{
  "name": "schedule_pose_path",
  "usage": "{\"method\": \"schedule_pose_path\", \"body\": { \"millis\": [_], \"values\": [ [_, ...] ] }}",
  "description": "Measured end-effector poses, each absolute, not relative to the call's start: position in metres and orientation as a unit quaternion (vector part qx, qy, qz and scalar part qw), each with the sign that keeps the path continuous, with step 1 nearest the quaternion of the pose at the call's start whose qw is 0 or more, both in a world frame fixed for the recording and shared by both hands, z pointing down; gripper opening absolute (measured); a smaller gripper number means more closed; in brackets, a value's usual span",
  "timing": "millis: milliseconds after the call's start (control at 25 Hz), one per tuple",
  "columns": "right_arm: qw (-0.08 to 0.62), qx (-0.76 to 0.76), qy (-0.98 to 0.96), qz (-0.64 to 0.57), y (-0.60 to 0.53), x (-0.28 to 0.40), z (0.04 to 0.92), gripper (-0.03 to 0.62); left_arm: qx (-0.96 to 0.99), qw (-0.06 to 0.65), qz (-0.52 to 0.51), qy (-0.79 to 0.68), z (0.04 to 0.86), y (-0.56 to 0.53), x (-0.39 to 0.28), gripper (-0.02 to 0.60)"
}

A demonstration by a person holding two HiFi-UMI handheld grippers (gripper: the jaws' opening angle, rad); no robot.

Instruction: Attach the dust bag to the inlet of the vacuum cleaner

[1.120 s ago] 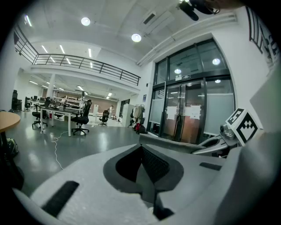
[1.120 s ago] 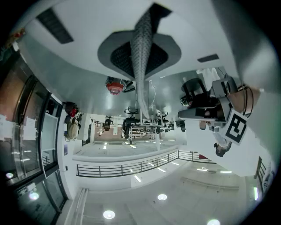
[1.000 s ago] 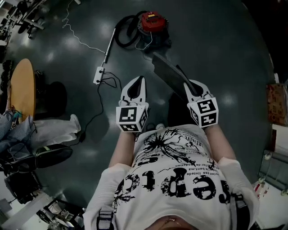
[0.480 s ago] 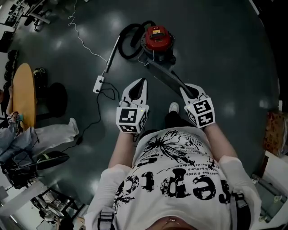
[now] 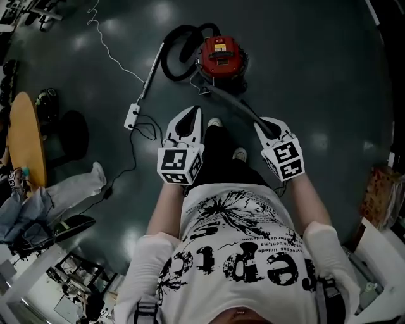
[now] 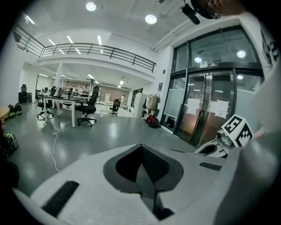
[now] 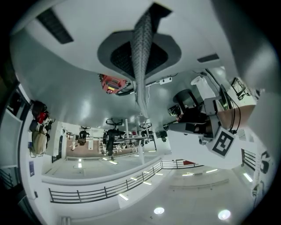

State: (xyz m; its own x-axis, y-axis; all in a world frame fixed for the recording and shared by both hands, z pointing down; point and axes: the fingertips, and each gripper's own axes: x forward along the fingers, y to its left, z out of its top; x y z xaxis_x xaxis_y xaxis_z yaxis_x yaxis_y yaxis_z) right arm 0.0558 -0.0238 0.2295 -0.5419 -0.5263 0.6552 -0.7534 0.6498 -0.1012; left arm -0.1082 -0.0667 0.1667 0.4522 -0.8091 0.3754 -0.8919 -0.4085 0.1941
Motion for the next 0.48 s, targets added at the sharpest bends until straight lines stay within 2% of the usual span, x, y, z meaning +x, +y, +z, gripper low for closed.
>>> {"method": "schedule_pose_path", "body": {
  "millis": [280, 480],
  "values": [
    [0.313, 0.334, -0.869, 0.191, -0.087, 0.042, 0.253, 0.025, 0.855, 0.199, 0.144, -0.457, 0.203, -0.155, -0.104, 0.003],
    [0.318, 0.301, -0.879, 0.186, -0.112, 0.041, 0.315, 0.025, 0.857, 0.199, 0.17, -0.443, 0.259, -0.193, -0.096, 0.003]
  ]
}}
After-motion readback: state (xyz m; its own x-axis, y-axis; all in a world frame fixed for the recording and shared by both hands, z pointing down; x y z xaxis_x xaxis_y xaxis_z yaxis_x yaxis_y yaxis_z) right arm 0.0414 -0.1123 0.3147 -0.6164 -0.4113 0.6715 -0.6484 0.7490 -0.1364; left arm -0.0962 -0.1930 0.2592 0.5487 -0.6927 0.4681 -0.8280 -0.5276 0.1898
